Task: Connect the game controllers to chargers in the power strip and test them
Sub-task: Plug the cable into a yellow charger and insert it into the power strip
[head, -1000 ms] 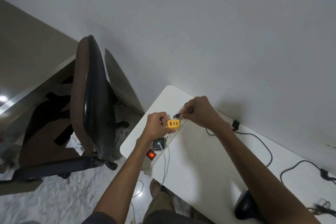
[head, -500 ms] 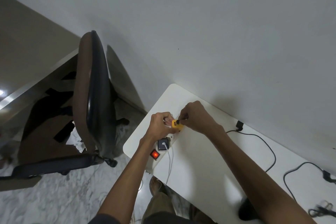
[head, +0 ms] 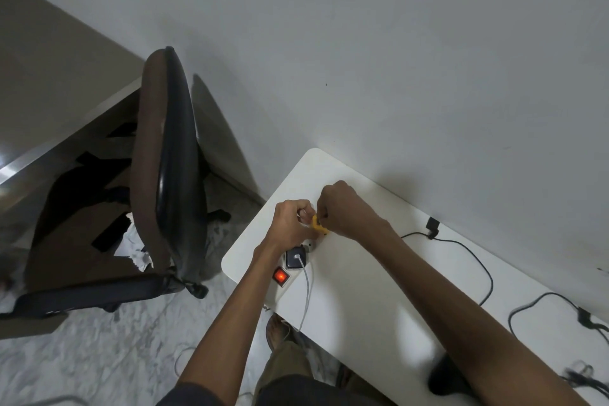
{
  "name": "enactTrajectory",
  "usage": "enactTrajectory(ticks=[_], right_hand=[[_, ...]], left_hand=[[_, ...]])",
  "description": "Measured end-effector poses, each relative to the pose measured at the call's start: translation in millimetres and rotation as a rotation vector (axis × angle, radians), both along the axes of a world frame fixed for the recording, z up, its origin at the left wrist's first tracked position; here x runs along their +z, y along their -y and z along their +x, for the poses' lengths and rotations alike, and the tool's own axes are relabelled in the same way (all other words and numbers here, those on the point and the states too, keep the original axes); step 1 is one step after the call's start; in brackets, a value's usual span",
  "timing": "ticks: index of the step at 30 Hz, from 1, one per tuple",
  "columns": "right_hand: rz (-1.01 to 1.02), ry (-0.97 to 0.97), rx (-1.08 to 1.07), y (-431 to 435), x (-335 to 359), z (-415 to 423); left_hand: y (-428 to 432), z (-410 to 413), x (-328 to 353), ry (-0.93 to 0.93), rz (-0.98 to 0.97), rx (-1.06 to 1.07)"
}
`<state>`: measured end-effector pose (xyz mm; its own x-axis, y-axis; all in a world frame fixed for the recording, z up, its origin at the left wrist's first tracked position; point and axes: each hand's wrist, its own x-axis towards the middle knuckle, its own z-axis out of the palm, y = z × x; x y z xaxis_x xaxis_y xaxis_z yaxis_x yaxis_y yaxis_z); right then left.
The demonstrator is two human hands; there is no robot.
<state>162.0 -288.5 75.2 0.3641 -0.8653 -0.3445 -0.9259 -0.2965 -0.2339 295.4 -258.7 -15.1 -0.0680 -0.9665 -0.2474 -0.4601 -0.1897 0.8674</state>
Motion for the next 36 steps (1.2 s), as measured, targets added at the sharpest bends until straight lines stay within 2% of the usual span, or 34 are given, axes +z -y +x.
enactTrajectory(ticks=[3, 11, 18, 22, 27, 32, 36], right_hand=[[-0.013, -0.04, 0.065, -4, 2, 6], [0.016, 0.001, 0.003, 0, -9, 2], [0.094, 0.15, -0.036, -1, -5, -32], [-0.075, 0.241, -0.081, -12, 24, -93], [-0.163, 0.262, -0.196, -32, 55, -183], [-0.202, 0.269, -0.337, -92, 74, -297], [-0.217, 0.286, -0.468, -147, 68, -387]], left_hand=[[0, 0, 0, 0.008, 0.007, 0.015], [-2, -1, 1, 0.014, -0.011, 0.034], [-2, -7, 21, 0.099, 0.01, -0.056], [-3, -17, 57, 0.149, -0.067, -0.059], [-15, -60, 107, 0.221, -0.25, -0.027], [-52, -171, 127, 0.118, -0.346, -0.078], [-84, -269, 116, 0.047, -0.288, -0.203]])
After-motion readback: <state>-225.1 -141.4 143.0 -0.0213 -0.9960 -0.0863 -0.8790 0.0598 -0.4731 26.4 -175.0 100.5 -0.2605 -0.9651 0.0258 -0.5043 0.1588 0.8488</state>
